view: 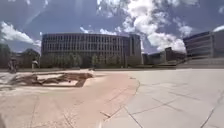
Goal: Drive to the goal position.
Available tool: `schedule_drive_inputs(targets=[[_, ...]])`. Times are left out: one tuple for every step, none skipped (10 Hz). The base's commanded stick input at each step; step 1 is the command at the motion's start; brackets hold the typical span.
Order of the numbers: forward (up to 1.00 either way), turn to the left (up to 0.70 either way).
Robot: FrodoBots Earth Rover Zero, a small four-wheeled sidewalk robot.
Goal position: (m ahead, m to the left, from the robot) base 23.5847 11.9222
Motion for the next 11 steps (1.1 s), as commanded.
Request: schedule_drive_inputs(targets=[[0.70,0.00],[0.70,0.00],[0.70,0.00],[0.70,0.00],[0.70,0.00],[0.70,0.00],[0.70,0.00],[0.70,0.00],[0.70,0.00],[0.70,0.00],[0.70,0.00]])
